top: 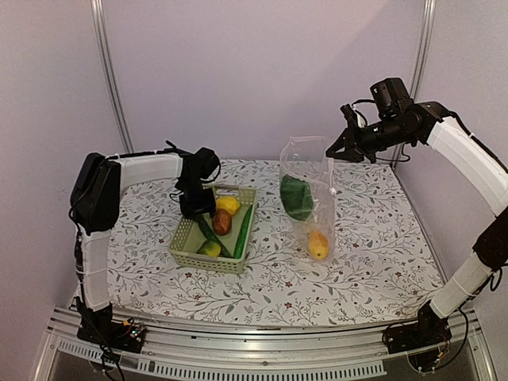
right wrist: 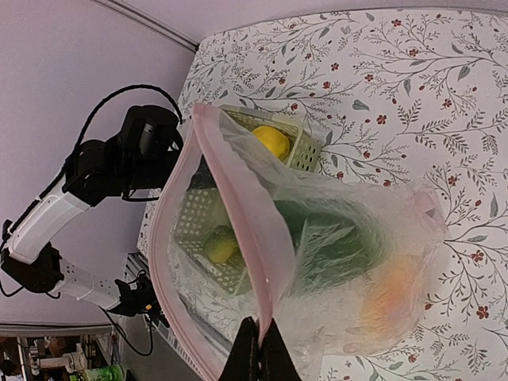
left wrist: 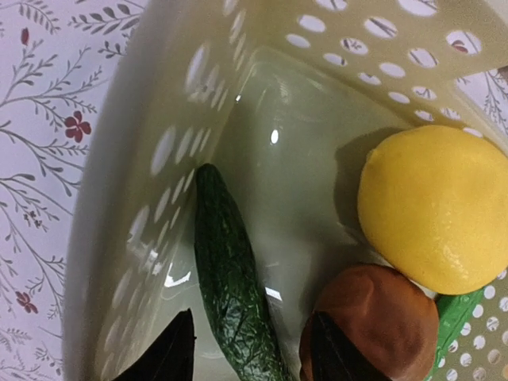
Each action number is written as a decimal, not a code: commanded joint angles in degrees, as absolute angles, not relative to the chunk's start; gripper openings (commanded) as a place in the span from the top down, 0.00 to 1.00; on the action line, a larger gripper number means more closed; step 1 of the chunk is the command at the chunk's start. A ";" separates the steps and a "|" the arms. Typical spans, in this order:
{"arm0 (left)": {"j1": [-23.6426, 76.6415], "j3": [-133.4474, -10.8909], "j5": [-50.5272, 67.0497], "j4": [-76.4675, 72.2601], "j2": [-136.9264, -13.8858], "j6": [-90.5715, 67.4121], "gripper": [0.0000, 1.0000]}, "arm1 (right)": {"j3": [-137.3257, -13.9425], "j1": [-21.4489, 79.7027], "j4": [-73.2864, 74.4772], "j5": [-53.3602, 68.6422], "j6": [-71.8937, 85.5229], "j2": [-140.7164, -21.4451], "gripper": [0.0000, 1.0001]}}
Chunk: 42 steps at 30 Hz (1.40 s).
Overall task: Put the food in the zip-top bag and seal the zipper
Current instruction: Pick up the fake vegetable from the bin.
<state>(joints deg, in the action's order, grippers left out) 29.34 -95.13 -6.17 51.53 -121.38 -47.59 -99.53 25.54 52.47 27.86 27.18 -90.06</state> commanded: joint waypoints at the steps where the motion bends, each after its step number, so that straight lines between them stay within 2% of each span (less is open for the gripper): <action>1: 29.61 -96.92 -9.61 54.29 -123.94 -51.08 0.50 | -98.45 24.83 51.36 28.86 25.73 -88.25 1.00; 11: 29.54 -99.28 -9.20 53.62 -128.06 -51.84 0.53 | -98.13 24.52 50.21 30.57 25.49 -88.99 1.00; 21: 28.65 -102.66 -8.87 52.87 -130.27 -49.77 0.62 | -97.93 24.52 50.21 31.11 25.48 -89.43 1.00; 33: 27.63 -104.43 -7.21 52.81 -131.85 -46.32 0.76 | -97.31 24.52 50.22 31.02 26.22 -88.68 1.00; 42: 27.60 -108.12 -8.85 54.00 -126.25 -42.66 0.88 | -97.38 24.52 50.21 30.78 26.45 -88.55 1.00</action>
